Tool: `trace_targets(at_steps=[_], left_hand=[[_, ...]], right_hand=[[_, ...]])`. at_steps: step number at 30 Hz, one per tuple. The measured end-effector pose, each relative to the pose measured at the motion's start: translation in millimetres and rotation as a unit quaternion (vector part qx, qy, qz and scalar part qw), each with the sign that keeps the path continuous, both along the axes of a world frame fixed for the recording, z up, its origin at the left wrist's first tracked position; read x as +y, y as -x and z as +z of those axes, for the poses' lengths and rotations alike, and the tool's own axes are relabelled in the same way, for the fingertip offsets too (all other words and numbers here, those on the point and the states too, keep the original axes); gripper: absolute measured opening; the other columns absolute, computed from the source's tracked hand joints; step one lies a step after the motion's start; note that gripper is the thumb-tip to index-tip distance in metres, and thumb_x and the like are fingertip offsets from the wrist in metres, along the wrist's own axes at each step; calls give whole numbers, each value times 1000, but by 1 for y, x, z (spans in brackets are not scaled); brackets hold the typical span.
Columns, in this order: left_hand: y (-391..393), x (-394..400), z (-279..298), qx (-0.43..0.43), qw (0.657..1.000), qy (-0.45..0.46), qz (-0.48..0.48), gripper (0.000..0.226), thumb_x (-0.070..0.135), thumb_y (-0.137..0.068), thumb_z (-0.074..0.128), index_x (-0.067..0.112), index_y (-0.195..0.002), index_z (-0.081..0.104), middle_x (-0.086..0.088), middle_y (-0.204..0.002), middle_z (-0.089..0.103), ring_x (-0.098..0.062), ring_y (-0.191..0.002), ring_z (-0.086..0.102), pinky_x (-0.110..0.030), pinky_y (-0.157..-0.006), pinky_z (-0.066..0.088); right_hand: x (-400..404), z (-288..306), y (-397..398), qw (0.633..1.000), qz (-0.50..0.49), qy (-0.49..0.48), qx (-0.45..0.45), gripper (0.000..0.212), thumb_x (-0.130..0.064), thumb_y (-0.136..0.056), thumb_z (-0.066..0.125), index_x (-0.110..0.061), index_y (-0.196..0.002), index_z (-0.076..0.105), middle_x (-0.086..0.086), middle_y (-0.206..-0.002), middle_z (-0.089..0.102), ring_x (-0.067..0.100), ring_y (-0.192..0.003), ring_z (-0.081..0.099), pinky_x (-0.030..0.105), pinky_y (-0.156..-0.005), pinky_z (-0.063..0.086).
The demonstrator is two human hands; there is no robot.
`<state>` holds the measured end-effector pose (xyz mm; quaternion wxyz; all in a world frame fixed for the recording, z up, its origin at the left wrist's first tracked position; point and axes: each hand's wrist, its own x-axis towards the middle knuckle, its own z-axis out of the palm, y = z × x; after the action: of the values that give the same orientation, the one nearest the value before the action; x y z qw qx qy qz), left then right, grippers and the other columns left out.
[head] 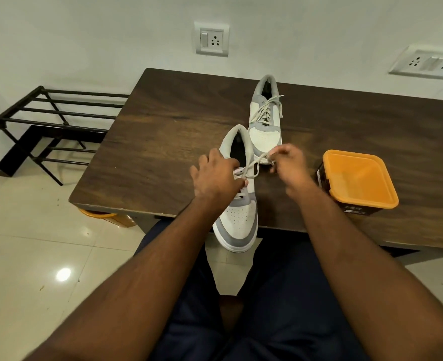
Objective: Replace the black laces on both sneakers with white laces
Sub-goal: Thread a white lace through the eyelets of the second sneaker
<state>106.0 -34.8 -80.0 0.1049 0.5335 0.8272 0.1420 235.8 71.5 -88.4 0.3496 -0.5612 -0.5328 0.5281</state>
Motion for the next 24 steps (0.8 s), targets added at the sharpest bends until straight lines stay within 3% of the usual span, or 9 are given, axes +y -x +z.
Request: trace_targets(at_steps=[3, 4, 6, 9, 12, 16, 20, 24], left_hand=[[3, -3, -10, -10, 1000, -25, -5, 49, 55, -84, 65, 38, -129, 56, -2, -136, 43, -24, -129, 38, -48, -105, 28], [4, -3, -13, -24, 999, -34, -8, 51, 54, -84, 66, 37, -131, 54, -1, -139, 43, -23, -130, 39, -48, -106, 28], [5, -3, -20, -50, 997, -58, -13, 54, 50, -84, 67, 34, -134, 53, -2, -141, 44, -23, -128, 44, -46, -108, 33], [4, -6, -30, -107, 990, -96, -18, 57, 44, -84, 69, 28, -136, 51, -3, -145, 42, -24, -124, 50, -46, -102, 44], [3, -8, -36, -142, 982, -127, -17, 57, 43, -86, 68, 26, -137, 50, -2, -148, 38, -24, -124, 51, -43, -96, 50], [3, -8, -40, -142, 980, -138, -18, 57, 42, -86, 68, 24, -136, 50, -1, -148, 38, -23, -126, 49, -42, -96, 50], [5, -10, -42, -136, 979, -147, -24, 56, 43, -85, 70, 23, -134, 53, -1, -148, 39, -22, -125, 49, -39, -96, 49], [8, -10, -46, -105, 984, -137, -39, 54, 50, -87, 65, 27, -134, 52, -2, -149, 39, -26, -127, 49, -41, -98, 48]], right_hand=[[33, 20, -18, 967, -223, 21, 119, 24, 0, -92, 41, -20, -83, 51, 1, -69, 59, 10, -44, 50, 22, -44, 35], [39, 23, -22, 954, -241, 41, 172, 23, -2, -94, 40, -21, -86, 49, 1, -70, 62, 10, -45, 53, 21, -44, 35], [31, 25, -20, 967, -159, 63, 189, 19, -5, -97, 44, -23, -95, 51, 1, -82, 69, 12, -56, 61, 23, -49, 42], [-5, 5, -6, 998, 43, 0, 44, 20, -5, -93, 57, -15, -110, 63, 3, -96, 71, 14, -75, 66, 26, -65, 53], [-29, -19, -1, 976, 163, -125, -68, 26, -2, -87, 65, -8, -112, 69, 0, -97, 69, 6, -80, 62, 24, -81, 54], [-30, -23, 3, 930, 184, -256, -188, 15, -15, -87, 67, -13, -101, 73, -2, -96, 67, 9, -84, 58, 31, -80, 51], [-5, 0, 1, 851, 152, -388, -321, 11, -18, -95, 54, -12, -100, 61, 5, -106, 56, 13, -85, 52, 29, -70, 44], [41, 25, -6, 769, 116, -458, -430, 17, -18, -98, 47, -7, -106, 56, 15, -109, 52, 32, -86, 57, 40, -70, 46]])
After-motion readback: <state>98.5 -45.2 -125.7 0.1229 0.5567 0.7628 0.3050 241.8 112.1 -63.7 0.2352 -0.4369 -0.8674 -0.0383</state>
